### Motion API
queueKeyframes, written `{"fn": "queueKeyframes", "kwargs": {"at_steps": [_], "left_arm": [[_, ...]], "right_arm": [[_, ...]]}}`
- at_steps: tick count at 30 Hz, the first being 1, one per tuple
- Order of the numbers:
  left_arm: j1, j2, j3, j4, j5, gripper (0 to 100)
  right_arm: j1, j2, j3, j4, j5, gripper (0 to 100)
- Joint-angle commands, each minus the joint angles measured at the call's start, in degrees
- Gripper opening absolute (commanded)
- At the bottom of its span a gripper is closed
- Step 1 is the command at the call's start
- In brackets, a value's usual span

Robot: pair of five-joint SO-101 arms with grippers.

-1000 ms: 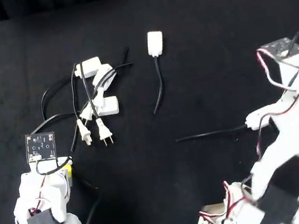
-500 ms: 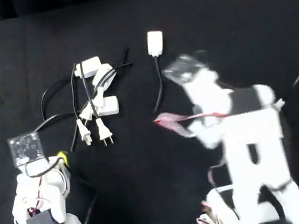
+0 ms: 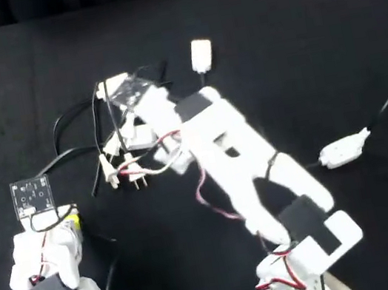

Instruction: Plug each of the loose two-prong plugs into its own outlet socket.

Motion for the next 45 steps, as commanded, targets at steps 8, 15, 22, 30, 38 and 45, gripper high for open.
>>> {"fn": "queueKeyframes", "kwargs": {"at_steps": [8,15,22,30,38,45], "left_arm": [[-1.7,-0.5,0.6,0.8,-2.2,21],[-1.7,-0.5,0.6,0.9,-2.2,21],[-1.4,-0.5,0.6,0.9,-2.2,21],[-1.4,-0.5,0.7,0.9,-2.2,21],[-1.3,-0.5,0.7,0.9,-2.2,21],[-1.3,-0.5,0.8,0.9,-2.2,21]], "right_arm": [[-9.1,0.0,10.7,-23.4,-6.6,22.4],[-10.2,1.1,14.5,-34.4,-13.7,23.4],[-10.3,11.7,4.1,-28.9,-15.2,23.4],[-10.3,20.2,-8.0,-18.5,-15.2,23.3],[-13.5,21.7,-10.3,-16.7,-15.2,23.0],[-13.8,21.7,-10.8,-16.0,-12.1,2.1]]}}
